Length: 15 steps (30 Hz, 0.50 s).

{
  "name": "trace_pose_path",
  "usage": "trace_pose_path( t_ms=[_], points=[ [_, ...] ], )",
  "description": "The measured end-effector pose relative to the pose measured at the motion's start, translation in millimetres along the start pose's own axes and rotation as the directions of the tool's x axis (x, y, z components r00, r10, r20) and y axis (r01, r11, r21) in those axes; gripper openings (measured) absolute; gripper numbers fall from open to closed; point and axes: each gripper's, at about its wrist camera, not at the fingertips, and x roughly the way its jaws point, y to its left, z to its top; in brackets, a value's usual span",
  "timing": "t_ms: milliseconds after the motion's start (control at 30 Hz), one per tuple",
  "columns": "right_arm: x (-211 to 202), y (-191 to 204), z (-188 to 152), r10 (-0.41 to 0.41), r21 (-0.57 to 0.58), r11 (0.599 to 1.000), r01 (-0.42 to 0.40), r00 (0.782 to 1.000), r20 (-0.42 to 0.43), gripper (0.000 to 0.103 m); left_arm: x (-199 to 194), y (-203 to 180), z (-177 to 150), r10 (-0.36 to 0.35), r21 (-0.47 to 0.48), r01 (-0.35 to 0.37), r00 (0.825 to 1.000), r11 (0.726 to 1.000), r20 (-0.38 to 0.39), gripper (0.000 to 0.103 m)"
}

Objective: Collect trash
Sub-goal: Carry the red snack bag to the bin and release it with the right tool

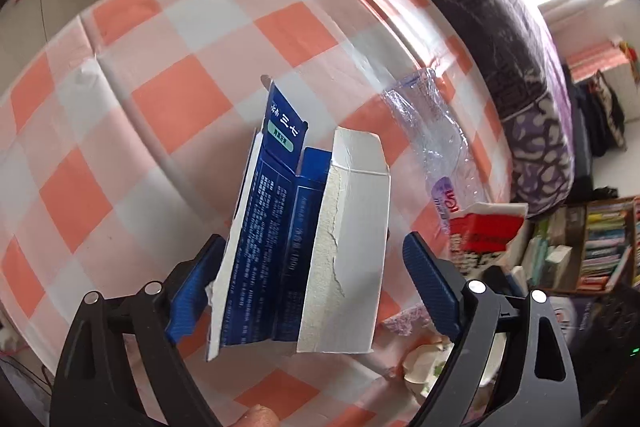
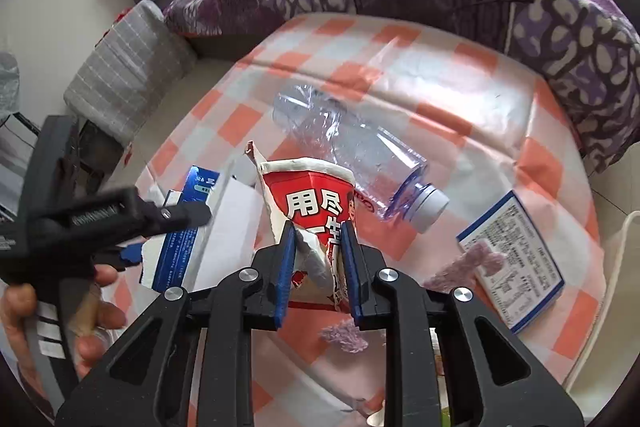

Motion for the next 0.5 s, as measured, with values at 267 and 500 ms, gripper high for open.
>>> trace_pose_path(
  t_ms=[267,500],
  points=[
    [-17.9,-16.4,6.4,0.014,0.058,0.998,-0.017,0.999,0.043,0.022,24.8,-11.7,-2.3,0.051,0.042,-0.048,0.996,0.998,-0.076,0.091],
    [-24.1,-22.0,7.6,0.015,0.072,0.997,-0.018,0.999,0.048,0.022,28.9,-2.0,-3.9,0.031,0.000,-0.031,0.997,1.000,-0.071,0.056]
  ],
)
